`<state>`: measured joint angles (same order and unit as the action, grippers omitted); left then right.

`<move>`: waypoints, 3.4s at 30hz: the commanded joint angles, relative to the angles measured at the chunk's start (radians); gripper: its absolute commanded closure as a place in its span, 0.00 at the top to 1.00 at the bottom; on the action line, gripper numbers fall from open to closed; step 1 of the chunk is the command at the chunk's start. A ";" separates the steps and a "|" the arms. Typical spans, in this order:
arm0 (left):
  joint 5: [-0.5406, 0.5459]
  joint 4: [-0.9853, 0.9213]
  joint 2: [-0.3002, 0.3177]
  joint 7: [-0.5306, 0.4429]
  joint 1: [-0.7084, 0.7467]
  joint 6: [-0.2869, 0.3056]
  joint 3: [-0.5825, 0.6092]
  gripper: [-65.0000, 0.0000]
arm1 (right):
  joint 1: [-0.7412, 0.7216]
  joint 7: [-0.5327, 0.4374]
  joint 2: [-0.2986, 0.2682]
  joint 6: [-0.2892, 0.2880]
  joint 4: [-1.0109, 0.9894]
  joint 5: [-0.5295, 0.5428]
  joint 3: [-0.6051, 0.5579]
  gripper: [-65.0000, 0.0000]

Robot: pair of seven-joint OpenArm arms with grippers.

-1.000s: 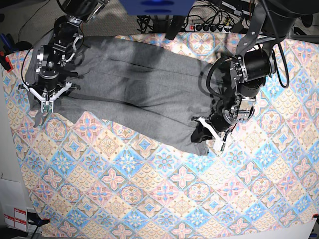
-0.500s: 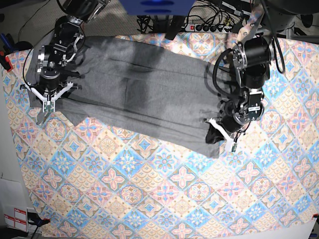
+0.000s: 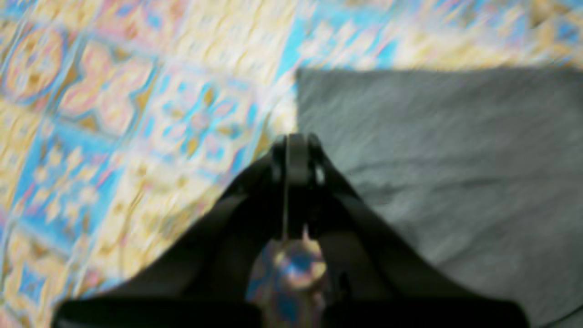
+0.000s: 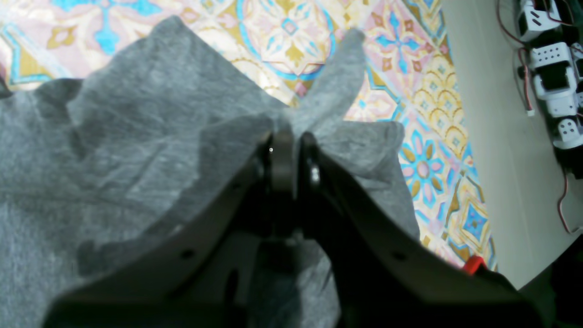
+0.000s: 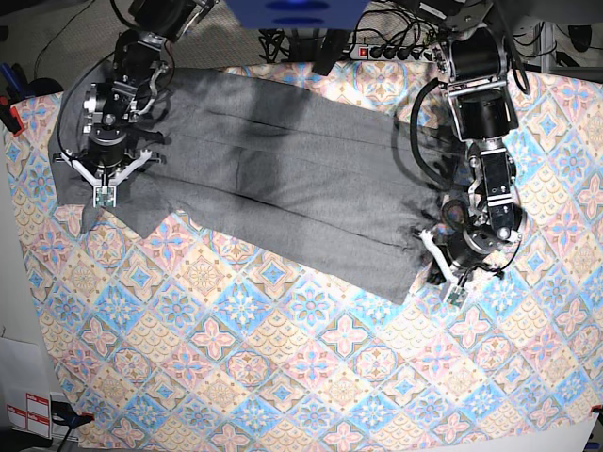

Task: Fold the T-shirt properly
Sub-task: 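Drag the folded shirt with the left gripper toward the right gripper, then pull the folded shirt edge toward the robot with both grippers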

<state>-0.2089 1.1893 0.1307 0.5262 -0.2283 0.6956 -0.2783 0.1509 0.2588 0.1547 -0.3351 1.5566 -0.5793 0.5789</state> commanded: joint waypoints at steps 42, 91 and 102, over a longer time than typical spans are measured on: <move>-0.024 -0.951 0.008 -0.278 -0.425 0.003 -0.008 0.52 | -0.009 -0.022 -0.011 0.011 0.025 0.000 0.002 0.03; 0.004 0.257 -0.055 0.190 0.065 0.003 -0.008 0.00 | -0.004 -0.020 -0.007 0.011 0.080 0.003 0.006 0.03; 0.065 0.407 0.040 0.185 0.223 0.003 0.113 0.00 | 0.065 0.126 0.002 0.011 0.249 0.005 0.016 0.03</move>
<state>-0.1448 1.5764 0.1577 0.7250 0.0174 0.7113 -0.1596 0.2165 0.4019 0.1658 -0.3424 1.7844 -0.5739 0.5892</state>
